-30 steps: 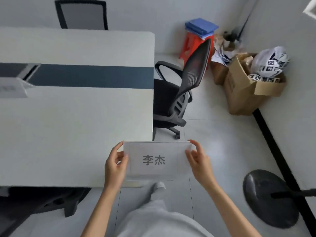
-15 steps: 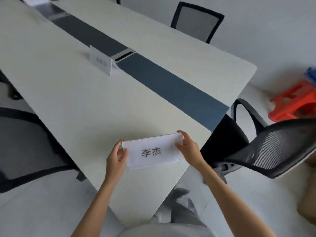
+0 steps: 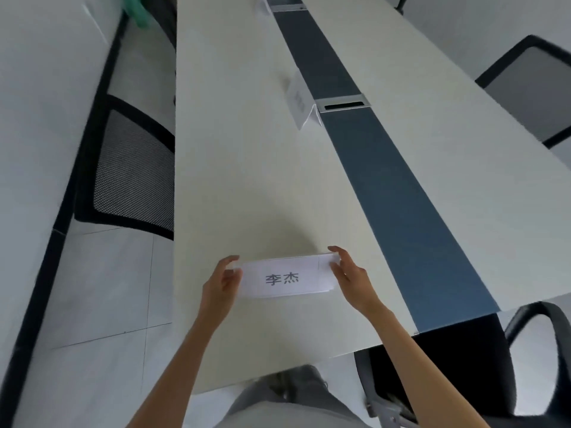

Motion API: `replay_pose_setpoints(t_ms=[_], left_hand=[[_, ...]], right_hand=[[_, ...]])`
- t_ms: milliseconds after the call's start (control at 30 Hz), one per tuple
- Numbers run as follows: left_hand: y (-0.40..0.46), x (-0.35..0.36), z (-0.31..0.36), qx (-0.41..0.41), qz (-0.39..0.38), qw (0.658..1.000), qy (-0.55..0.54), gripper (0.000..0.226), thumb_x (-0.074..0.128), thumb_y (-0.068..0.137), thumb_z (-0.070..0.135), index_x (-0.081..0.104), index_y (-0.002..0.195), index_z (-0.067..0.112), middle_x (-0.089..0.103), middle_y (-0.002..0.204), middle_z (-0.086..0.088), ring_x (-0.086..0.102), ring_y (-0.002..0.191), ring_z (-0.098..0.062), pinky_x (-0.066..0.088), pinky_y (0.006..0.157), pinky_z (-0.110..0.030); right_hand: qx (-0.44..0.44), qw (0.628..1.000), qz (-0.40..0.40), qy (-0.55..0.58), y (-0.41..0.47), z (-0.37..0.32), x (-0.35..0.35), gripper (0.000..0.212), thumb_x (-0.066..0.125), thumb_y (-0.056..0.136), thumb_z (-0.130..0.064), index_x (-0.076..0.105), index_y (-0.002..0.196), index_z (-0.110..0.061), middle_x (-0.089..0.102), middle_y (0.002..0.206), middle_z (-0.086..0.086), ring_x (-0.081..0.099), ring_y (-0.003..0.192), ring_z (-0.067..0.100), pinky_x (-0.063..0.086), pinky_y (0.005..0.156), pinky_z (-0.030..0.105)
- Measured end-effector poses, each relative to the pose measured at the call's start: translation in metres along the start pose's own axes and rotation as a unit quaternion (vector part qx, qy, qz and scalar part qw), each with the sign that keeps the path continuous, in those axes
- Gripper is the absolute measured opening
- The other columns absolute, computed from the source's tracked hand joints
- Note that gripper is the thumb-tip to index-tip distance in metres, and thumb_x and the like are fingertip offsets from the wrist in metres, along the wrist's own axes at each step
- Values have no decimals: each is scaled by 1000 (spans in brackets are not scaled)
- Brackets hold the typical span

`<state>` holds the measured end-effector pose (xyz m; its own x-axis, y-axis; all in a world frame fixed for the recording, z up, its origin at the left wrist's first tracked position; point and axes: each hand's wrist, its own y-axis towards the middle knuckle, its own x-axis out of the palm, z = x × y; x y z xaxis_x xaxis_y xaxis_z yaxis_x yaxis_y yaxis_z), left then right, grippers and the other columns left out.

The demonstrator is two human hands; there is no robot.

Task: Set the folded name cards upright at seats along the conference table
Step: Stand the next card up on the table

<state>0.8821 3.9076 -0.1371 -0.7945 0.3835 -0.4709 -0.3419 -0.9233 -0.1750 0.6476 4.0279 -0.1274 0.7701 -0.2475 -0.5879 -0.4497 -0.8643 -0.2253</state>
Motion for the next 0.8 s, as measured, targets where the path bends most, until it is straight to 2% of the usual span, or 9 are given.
replay_pose_setpoints(t_ms=[133, 233, 300, 400, 500, 567, 633, 700, 800], left_hand=[[3, -5, 0, 12, -1, 1000, 23, 23, 53, 88, 20, 57, 109, 27, 60, 99, -7, 56, 89, -12, 42, 75, -14], [5, -9, 1, 52, 10, 998, 41, 23, 56, 86, 20, 60, 108, 28, 58, 119, 0, 53, 110, -12, 42, 93, -26], [7, -12, 7, 50, 3, 998, 42, 23, 58, 85, 17, 63, 107, 22, 62, 115, 4, 55, 104, -10, 40, 89, -13], [14, -11, 25, 72, 3, 997, 32, 23, 60, 83, 13, 65, 105, 18, 65, 106, 5, 58, 96, -9, 36, 78, 4], [27, -2, 58, 118, -23, 992, 23, 22, 61, 82, 12, 65, 103, 19, 64, 103, 9, 57, 93, 4, 36, 80, 4], [37, 12, 85, 145, -49, 988, 11, 21, 62, 82, 14, 65, 102, 20, 65, 98, 20, 56, 91, 13, 38, 81, 2], [48, 35, 112, 166, -76, 983, -14, 20, 63, 81, 14, 66, 100, 21, 65, 90, 32, 56, 90, 17, 40, 82, 0], [62, 66, 137, 173, -92, 980, -37, 21, 64, 80, 11, 67, 100, 15, 66, 95, 27, 57, 88, 19, 40, 81, 1], [85, 117, 165, 164, -95, 981, -36, 25, 64, 80, 8, 66, 105, 7, 67, 104, 0, 60, 86, 13, 39, 80, 3]], right_hand=[[-24, 999, 29, 20, 0, 2, -5, 32, 37, 96, -16, 48, 125, -20, 56, 104, -9, 50, 92, 6, 32, 76, 7], [-12, 999, 34, 32, 0, 0, -3, 30, 37, 96, -15, 51, 121, -19, 53, 93, -20, 49, 82, -1, 34, 71, 2], [-6, 998, 46, 44, -1, 1, -3, 30, 37, 95, -14, 52, 121, -19, 60, 102, -7, 54, 90, 12, 35, 72, -2], [-1, 995, 88, 55, -3, 4, -11, 29, 39, 95, -15, 54, 119, -21, 65, 93, 9, 57, 85, 31, 40, 71, 17], [-21, 983, 160, 86, -6, 0, -40, 27, 41, 95, -16, 57, 115, -21, 63, 86, 2, 53, 81, 23, 40, 73, 17], [-39, 972, 210, 100, -5, 1, -69, 25, 41, 95, -18, 57, 114, -20, 63, 99, -2, 55, 93, 15, 43, 87, 23], [-16, 964, 234, 122, 1, 8, -100, 27, 40, 96, -20, 56, 117, -19, 65, 106, 5, 57, 100, 17, 45, 92, 32], [-8, 958, 255, 132, 11, 21, -131, 29, 38, 96, -21, 55, 119, -21, 62, 113, -3, 55, 107, 13, 42, 96, 28], [-1, 954, 270, 128, 39, 51, -172, 30, 36, 95, -25, 55, 118, -22, 60, 114, -4, 51, 109, 15, 39, 94, 28]])
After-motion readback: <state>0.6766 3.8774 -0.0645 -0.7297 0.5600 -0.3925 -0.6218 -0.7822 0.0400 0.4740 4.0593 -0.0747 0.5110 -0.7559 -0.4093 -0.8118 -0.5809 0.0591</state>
